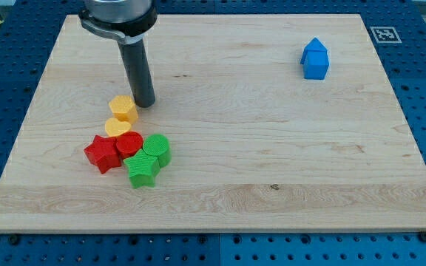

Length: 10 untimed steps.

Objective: Move the yellow hexagon to the left side of the yellow heart

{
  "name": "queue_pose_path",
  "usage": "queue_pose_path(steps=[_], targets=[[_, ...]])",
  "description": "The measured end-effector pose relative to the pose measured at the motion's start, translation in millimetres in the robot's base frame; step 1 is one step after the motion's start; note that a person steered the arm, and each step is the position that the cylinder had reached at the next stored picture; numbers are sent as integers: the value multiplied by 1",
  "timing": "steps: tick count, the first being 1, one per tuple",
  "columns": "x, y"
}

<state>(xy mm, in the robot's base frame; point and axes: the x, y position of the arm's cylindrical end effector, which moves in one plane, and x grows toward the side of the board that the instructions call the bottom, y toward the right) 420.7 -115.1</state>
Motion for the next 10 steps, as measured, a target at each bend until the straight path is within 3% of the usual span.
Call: queue_pose_path(steps=[5,8,10], targets=[[17,-8],[21,-57],[-14,-101]])
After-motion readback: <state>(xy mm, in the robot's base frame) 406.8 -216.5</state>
